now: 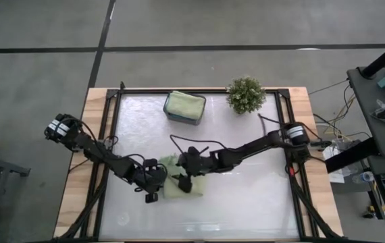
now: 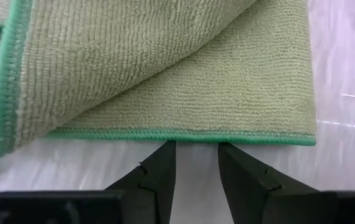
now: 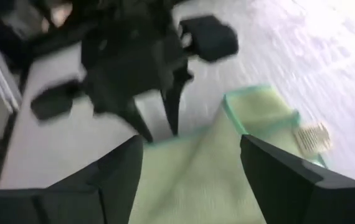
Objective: Fold microfiber towels
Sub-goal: Fold the green microfiber towel
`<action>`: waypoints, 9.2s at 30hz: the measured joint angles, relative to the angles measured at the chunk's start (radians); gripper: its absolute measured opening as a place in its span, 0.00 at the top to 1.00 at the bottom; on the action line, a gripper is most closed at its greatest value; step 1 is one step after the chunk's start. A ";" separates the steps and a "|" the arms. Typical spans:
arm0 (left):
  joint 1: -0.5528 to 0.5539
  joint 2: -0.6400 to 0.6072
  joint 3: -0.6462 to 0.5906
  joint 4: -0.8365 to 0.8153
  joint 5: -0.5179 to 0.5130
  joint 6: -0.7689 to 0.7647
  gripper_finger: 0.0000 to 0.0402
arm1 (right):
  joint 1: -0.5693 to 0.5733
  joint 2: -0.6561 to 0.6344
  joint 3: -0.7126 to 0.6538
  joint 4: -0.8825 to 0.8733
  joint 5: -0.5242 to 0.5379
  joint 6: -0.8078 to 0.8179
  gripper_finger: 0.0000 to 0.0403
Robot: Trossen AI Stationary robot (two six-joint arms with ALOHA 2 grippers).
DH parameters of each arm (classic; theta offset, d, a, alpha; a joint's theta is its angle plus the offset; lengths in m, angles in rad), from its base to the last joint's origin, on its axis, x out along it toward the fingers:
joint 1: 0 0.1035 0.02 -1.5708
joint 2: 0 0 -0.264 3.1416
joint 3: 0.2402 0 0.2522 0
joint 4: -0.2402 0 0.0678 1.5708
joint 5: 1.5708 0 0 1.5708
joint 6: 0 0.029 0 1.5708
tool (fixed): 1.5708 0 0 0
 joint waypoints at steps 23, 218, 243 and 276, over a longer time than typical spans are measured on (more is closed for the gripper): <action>-0.004 -0.001 0.000 -0.006 0.005 0.007 0.74 | -0.031 0.076 -0.163 0.173 0.147 -0.021 0.73; -0.220 0.301 0.373 -0.296 -0.276 -0.323 1.00 | 0.313 0.026 -0.213 0.018 0.332 -0.373 0.96; -0.220 0.125 0.421 -0.290 -0.294 -0.177 1.00 | 0.318 0.025 -0.191 0.015 0.258 -0.415 0.75; -0.190 0.095 0.251 -0.144 -0.262 -0.174 1.00 | 0.123 -0.079 -0.320 -0.010 0.369 -0.436 0.67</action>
